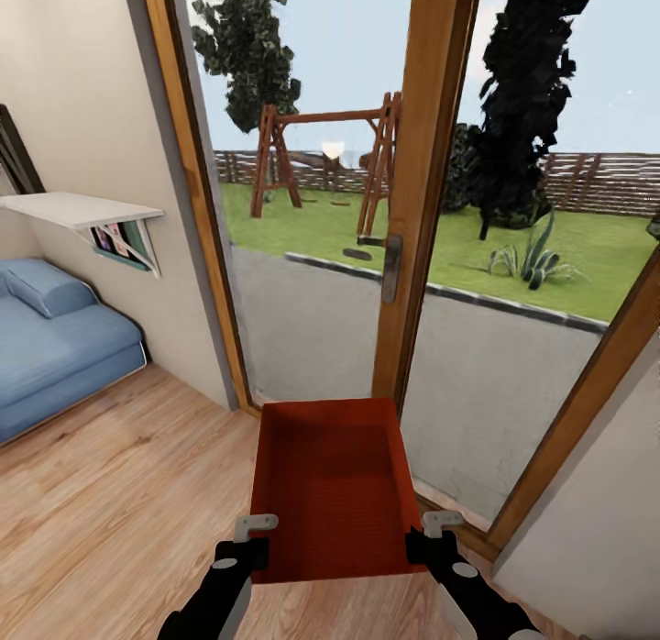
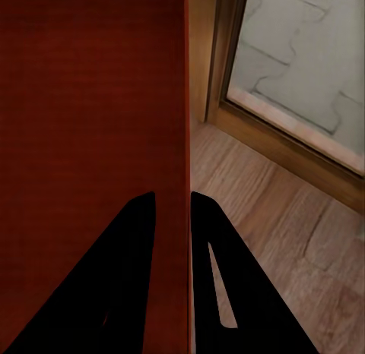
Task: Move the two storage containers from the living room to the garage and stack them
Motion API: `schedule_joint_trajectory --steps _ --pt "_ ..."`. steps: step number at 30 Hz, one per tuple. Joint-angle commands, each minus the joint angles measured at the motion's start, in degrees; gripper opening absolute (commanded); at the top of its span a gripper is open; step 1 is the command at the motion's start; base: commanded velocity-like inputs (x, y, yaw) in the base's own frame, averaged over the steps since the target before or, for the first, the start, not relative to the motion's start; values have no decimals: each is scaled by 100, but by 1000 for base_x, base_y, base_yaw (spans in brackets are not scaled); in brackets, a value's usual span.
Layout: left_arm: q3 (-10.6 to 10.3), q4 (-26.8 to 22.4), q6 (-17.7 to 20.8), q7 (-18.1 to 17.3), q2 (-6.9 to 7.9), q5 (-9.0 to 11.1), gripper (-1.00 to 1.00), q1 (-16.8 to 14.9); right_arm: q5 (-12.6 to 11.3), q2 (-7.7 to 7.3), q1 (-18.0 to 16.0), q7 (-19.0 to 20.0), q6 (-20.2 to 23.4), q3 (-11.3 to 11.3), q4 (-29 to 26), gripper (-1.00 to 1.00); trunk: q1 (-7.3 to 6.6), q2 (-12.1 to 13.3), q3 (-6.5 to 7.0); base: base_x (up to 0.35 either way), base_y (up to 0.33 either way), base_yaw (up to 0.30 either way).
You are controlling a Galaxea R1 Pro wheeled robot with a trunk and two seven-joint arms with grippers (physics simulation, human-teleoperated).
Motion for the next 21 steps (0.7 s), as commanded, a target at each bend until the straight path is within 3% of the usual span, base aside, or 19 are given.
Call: schedule_joint_trajectory --steps 1,21 --pt "-12 -15 38 15 -7 -91 -100 -1 -71 -41 -9 -16 -24 23 15 -100 -20 33 18 0 0 0" --pt "-12 -15 38 15 -7 -91 -100 -1 -71 -41 -9 -16 -15 23 15 -100 -459 835 556 0 0 0"
